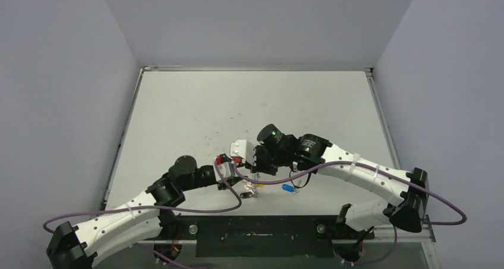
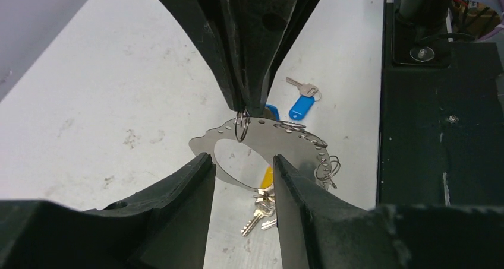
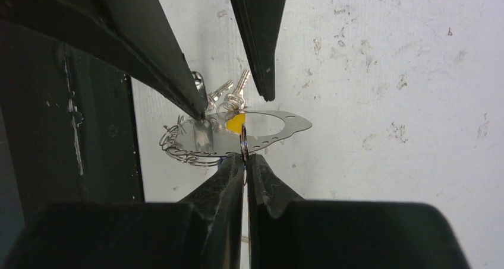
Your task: Put the keys on the keyring
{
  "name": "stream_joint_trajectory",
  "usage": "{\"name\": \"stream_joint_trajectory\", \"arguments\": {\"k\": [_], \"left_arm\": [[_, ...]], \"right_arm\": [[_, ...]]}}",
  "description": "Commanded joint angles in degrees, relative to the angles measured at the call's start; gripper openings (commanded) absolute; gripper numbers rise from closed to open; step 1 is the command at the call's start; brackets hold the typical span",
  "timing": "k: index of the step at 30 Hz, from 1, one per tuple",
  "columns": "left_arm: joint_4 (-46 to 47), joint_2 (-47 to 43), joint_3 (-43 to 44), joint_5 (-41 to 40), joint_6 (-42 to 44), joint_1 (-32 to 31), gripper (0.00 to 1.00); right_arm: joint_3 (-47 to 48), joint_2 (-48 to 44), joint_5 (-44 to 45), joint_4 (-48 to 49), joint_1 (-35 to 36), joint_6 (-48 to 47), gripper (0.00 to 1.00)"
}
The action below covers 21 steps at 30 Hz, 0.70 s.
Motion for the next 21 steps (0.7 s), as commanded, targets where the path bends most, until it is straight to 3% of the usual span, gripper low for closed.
{"name": "stream_joint_trajectory", "arguments": {"k": [1, 7, 15, 21], "left_arm": [[4.74, 2.62, 1.07, 1.16, -3.10, -0.20, 0.38], [11.86, 3.74, -0.74, -0.41, -3.83, -0.23, 0.30], [13.30, 5.34, -0.70, 1.87, -3.73, -0.30, 0.17], [16.21, 6.49, -1.00, 3.55, -4.43, -0.25, 0.17]], "right_arm": [[2.96, 1.30, 1.75, -0.91, 1.38, 1.31, 0.00], [3.06, 1.79, 1.16, -0.01, 2.05, 1.69, 0.00], [3.15, 2.30, 1.24, 0.47, 2.15, 1.64, 0.00], [3.15, 2.68, 1.24, 0.57, 2.18, 1.76, 0.00]]}}
